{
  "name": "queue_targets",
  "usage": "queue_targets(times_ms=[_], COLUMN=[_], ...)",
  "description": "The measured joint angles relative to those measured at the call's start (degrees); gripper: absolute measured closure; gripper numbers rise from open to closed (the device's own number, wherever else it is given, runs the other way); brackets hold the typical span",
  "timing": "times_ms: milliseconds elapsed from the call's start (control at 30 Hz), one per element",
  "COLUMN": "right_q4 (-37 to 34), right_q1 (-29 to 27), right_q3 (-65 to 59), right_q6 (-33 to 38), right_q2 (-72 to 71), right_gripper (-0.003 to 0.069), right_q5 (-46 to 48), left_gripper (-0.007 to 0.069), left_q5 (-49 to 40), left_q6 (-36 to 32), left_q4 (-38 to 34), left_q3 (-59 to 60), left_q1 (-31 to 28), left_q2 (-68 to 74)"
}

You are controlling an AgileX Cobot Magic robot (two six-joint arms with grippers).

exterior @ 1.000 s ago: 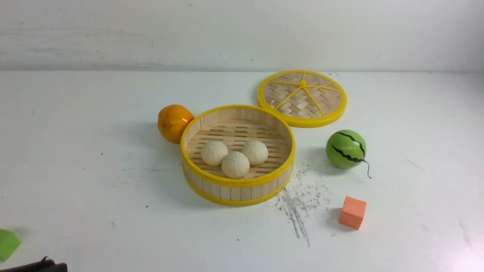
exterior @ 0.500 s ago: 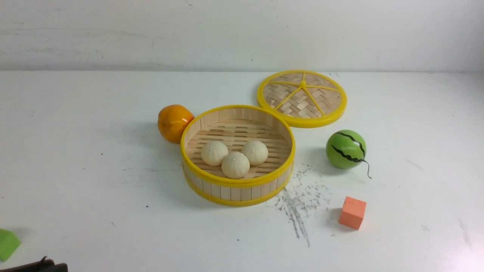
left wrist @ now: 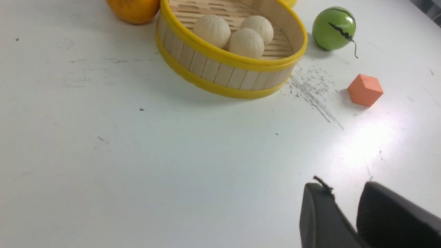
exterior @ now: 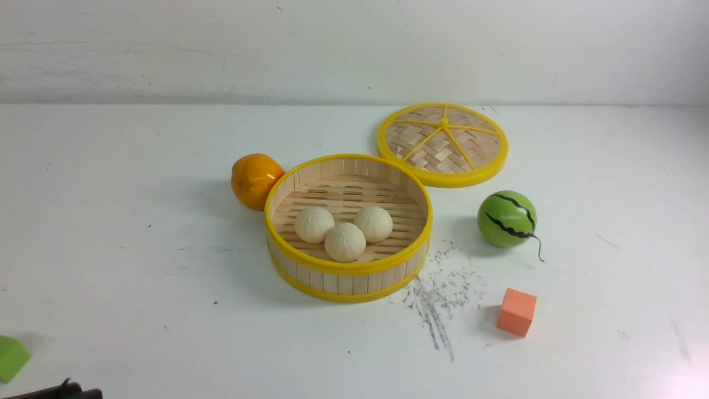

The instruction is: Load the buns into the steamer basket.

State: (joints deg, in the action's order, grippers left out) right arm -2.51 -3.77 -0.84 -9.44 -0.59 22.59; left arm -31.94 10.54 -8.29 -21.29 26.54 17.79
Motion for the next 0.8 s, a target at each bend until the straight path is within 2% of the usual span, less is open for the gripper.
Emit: queue_targets(times_ms=[133,267,367,400,433,467,567,700,800], right_q4=[0.0,0.0,0.0,0.0,0.0,0.0,0.0,0.0,0.0], right_q1=[0.0,0.0,0.0,0.0,0.0,0.0,0.0,0.0,0.0], right_q3=[0.0,0.0,0.0,0.0,0.0,0.0,0.0,0.0,0.0], right_q6=[0.0,0.0,0.0,0.0,0.0,0.0,0.0,0.0,0.0], right_q2=[0.0,0.0,0.0,0.0,0.0,0.0,0.0,0.0,0.0], right_gripper=[0.067,0.067,0.0669,0.0669,0.0669,0.0669,0.0666,0.0662,0.0659], right_q5=[0.0,0.0,0.0,0.0,0.0,0.0,0.0,0.0,0.0], left_gripper=[0.0461,0.0475,0.0559,0.0566,0.063,0.0638,0.0638,0.0638,0.0638], left_q5=[1.5,11.5,24.4,25.1,30.5,31.9,31.9,23.3,17.8], left_q6=[0.0,0.0,0.0,0.0,0.0,0.0,0.0,0.0,0.0], left_q4=[1.9,2.4,3.4,3.5,4.2,4.6,5.3,6.6,7.3], left_q3=[3.6,9.1,15.3,15.8,19.4,21.0,22.5,22.9,23.0], left_q1=[0.0,-0.6,-4.8,-5.2,-9.0,-11.3,-15.7,-23.1,-24.8], left_q2=[-3.5,-8.6,-13.0,-13.3,-15.7,-16.9,-18.2,-18.3,-18.3])
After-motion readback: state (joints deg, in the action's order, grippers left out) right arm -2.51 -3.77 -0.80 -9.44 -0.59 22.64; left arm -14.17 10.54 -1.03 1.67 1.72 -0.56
